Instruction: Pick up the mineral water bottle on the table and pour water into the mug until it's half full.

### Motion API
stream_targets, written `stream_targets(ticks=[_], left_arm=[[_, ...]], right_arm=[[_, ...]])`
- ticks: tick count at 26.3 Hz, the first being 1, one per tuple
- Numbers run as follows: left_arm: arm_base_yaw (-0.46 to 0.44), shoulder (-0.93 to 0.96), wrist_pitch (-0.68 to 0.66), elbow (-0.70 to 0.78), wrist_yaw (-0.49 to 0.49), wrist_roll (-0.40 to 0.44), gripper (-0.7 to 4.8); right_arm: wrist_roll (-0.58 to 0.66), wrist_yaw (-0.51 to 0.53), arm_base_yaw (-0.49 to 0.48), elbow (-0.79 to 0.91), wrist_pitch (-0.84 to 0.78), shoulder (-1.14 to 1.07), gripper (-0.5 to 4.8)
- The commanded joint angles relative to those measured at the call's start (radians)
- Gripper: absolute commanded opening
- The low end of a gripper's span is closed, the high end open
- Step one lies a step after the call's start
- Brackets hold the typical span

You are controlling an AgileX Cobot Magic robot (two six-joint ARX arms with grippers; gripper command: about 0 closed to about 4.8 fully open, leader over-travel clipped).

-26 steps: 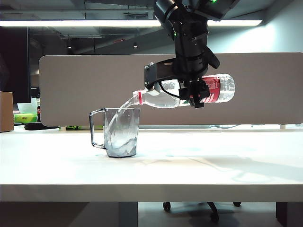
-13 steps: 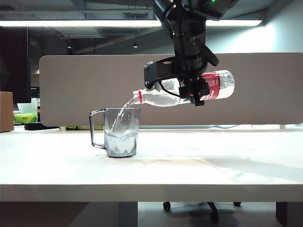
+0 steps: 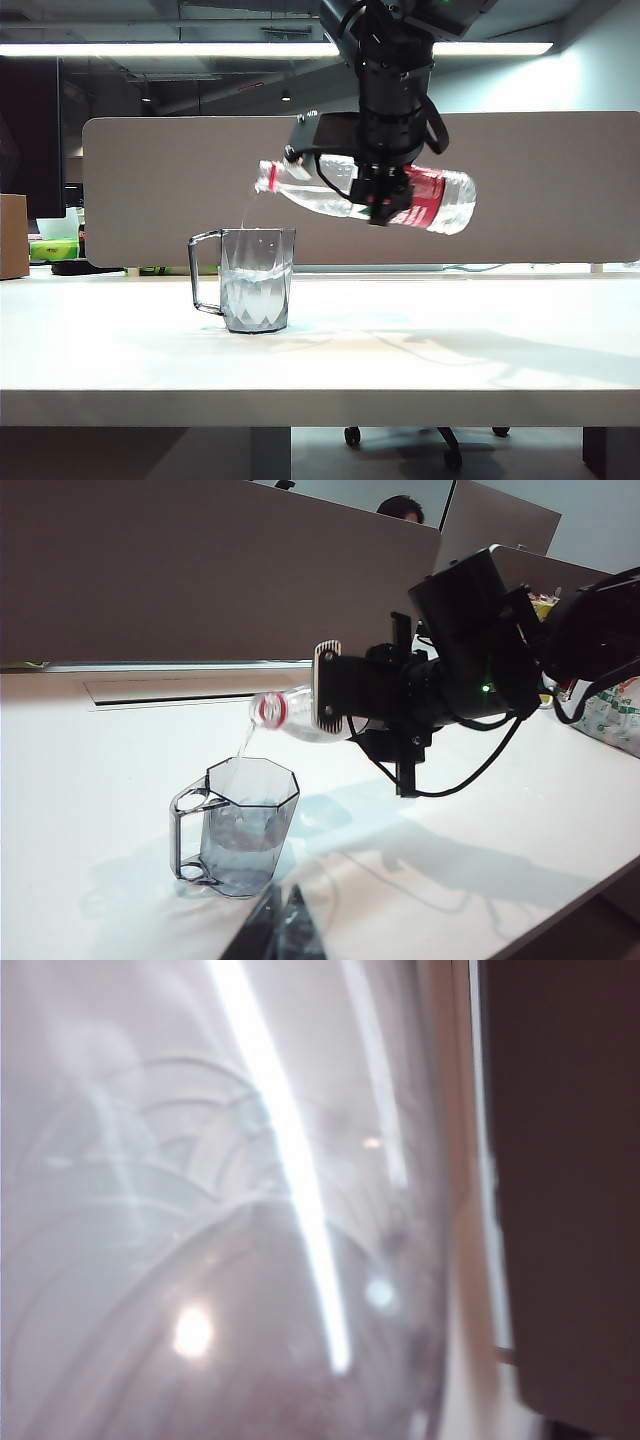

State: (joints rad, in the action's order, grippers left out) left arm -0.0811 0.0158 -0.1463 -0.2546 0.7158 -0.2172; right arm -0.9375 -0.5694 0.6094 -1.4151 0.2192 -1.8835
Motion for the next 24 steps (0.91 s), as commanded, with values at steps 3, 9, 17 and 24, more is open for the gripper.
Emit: stream_targets(ticks=[3, 9, 17, 24], left_arm=[[0.001, 0.002, 0.012, -0.005, -0.044, 0.008, -0.05], [0.0, 0.002, 0.011, -0.005, -0.077, 0.047, -0.05], [0.0, 0.002, -0.025, -0.005, -0.077, 0.076, -0.05], [0.0, 0.002, -0.026, -0.005, -0.077, 0.116, -0.05]], right_arm=[[0.341, 0.133, -0.013, 0.002, 0.008, 0.021, 2.11], [0.567, 0.337, -0.053, 0.143, -0.23, 0.08, 2.1], [0.935, 0.53, -0.12, 0.42, -0.818, 0.106, 2.07], [1.036, 0.554, -0.122, 0.546, -1.126, 0.022, 2.07]])
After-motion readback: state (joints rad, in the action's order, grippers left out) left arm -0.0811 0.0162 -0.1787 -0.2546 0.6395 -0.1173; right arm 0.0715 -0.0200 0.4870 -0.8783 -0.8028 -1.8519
